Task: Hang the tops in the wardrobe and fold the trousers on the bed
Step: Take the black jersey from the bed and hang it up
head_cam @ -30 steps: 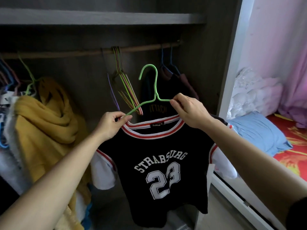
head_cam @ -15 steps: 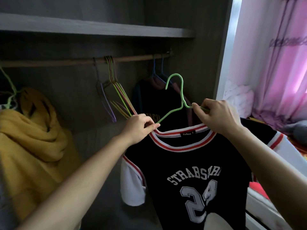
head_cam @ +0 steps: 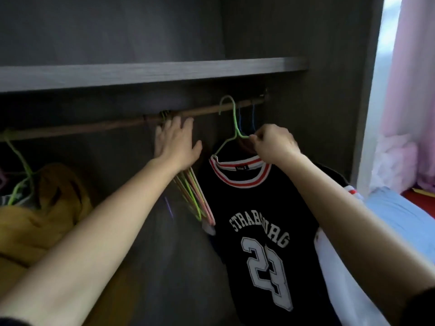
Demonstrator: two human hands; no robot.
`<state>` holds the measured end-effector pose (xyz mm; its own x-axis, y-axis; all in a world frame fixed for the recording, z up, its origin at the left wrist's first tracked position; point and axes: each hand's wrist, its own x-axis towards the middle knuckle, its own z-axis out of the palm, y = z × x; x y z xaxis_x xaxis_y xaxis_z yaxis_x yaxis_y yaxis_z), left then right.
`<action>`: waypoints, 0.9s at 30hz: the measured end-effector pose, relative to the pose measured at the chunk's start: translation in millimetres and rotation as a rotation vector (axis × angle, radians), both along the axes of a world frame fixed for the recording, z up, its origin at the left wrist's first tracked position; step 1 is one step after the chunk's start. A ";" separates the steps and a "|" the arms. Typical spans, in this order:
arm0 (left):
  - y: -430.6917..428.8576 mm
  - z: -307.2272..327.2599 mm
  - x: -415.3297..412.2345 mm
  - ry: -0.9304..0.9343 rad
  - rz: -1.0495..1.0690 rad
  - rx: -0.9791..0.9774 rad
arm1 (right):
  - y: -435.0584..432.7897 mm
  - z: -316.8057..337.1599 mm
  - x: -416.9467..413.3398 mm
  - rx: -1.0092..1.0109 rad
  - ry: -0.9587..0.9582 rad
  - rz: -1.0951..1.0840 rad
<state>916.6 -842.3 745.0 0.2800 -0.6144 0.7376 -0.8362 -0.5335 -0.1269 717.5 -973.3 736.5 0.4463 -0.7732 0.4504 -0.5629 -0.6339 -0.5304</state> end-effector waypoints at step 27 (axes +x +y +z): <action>14.6 -0.8 13.1 0.196 0.070 -0.115 | 4.3 -34.7 24.1 -0.248 -0.059 0.078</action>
